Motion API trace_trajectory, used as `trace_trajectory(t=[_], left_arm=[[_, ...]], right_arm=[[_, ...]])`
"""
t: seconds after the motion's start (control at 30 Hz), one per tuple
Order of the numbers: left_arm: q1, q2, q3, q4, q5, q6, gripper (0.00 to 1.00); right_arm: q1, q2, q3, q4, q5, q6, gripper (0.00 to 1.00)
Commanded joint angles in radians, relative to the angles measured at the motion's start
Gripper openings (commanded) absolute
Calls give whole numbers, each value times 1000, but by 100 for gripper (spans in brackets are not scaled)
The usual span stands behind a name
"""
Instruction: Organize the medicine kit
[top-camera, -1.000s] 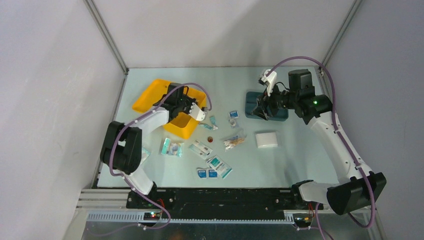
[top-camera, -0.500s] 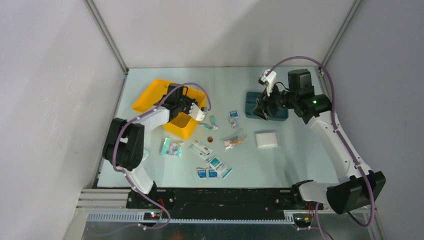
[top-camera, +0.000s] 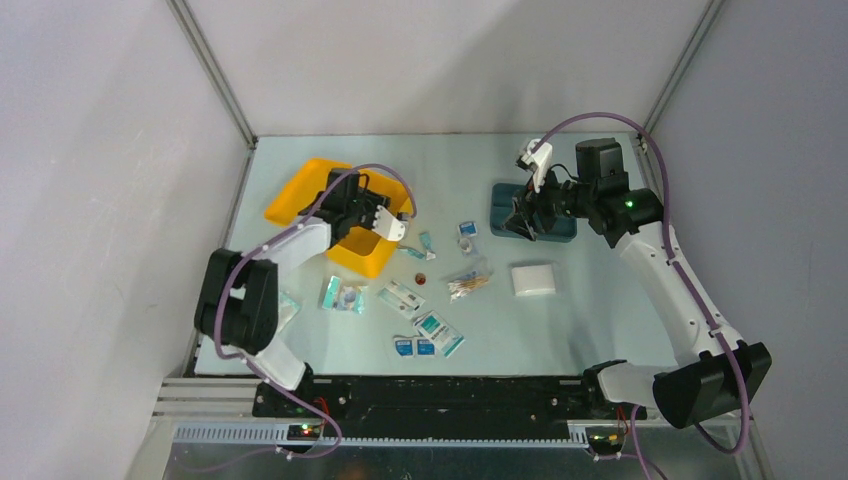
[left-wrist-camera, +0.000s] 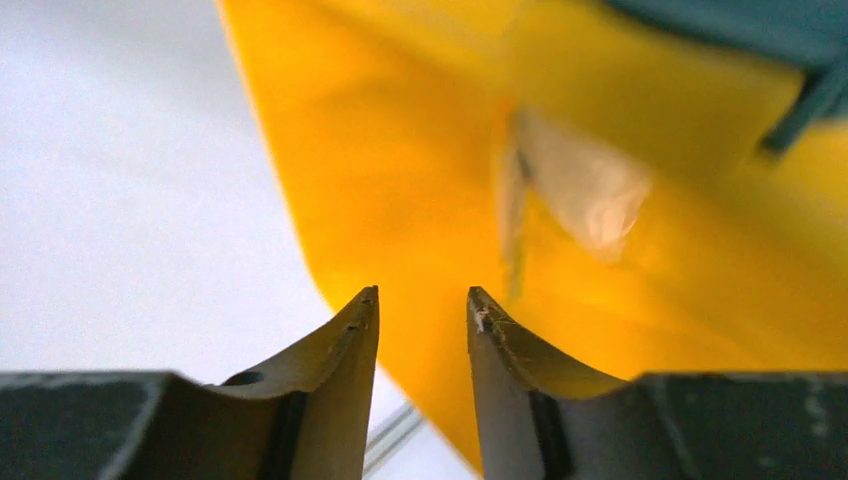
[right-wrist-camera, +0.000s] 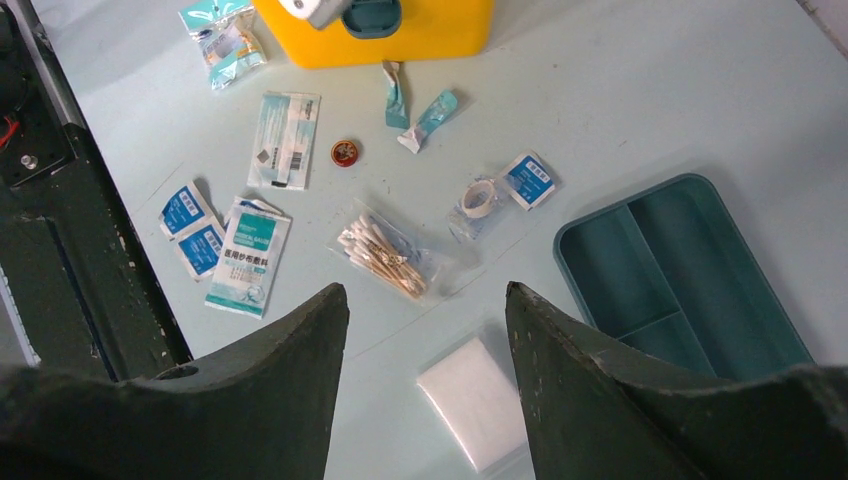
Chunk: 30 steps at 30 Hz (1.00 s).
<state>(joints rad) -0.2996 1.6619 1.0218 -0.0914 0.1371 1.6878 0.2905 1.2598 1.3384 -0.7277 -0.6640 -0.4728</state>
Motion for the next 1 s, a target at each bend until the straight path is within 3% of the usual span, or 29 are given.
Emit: trace_trajectory(t=[0.0,0.23,0.3,0.4,0.43,0.53,0.73,0.97], left_arm=[[28,-155,16,-51,-21,-92,45],[68,-296,-44,-55,-110,-247,56],[69,-354,-37,-55,-111,-420,60],[76,-462,4,-99,-87,-883,66],[78,-504,17,-120,-70,-960,68],[90,-569,30,-232,59,-1272,70],[135,-628,7,-276,310,-1704,75],[250,-616,-33,-274,487,-1909,92]], right_arm=[[-4,-3,1,12,-36,-22,65],[2,27,4,58,-57,32,73],[10,39,4,70,-60,49,74],[47,80,2,56,-69,56,74],[62,93,2,41,-58,46,74],[158,158,2,1,12,-16,73],[314,270,2,-94,144,-291,67],[379,387,-64,-30,284,-417,60]])
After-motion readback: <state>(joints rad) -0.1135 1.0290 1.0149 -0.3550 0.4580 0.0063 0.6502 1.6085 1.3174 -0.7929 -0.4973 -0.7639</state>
